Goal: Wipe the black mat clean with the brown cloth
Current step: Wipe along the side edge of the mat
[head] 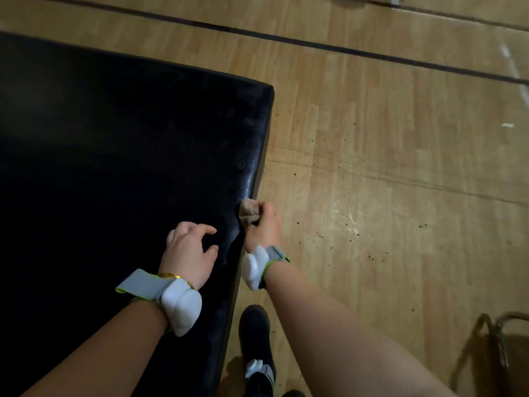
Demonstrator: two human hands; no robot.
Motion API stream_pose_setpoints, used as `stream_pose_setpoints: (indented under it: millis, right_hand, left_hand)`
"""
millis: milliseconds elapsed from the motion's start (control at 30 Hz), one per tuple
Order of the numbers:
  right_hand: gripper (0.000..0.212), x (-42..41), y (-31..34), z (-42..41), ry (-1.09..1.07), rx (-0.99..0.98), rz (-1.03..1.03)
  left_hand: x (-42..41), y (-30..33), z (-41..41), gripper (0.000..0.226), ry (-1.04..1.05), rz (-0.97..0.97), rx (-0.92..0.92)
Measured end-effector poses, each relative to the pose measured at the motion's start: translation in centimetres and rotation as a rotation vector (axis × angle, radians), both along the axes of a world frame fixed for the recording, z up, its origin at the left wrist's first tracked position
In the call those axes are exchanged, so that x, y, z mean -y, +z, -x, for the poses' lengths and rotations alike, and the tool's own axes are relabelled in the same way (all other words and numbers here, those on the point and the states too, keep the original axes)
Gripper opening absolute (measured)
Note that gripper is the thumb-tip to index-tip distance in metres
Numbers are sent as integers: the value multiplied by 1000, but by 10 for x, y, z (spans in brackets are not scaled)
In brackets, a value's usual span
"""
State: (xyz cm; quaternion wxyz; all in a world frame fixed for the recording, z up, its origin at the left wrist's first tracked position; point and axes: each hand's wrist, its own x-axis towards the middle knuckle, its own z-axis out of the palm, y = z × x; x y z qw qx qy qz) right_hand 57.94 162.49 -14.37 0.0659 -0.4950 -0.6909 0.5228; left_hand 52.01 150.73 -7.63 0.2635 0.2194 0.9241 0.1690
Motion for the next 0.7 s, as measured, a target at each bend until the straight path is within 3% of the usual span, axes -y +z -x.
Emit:
stream_pose_setpoints:
  millis: [200, 300, 467, 700]
  right_hand:
    - [27, 62, 10, -52, 216, 178, -81]
    - [18, 58, 0, -54, 184, 114, -44]
    - [44, 12, -4, -15, 1, 3, -43]
    - [25, 89, -7, -76, 189, 44, -91]
  left_hand:
    - [21, 0, -1, 32, -14, 15, 9]
    - [27, -1, -1, 32, -47, 42, 11]
    - [38, -3, -2, 39, -158, 111, -8]
    - [55, -2, -13, 46, -254, 180, -42]
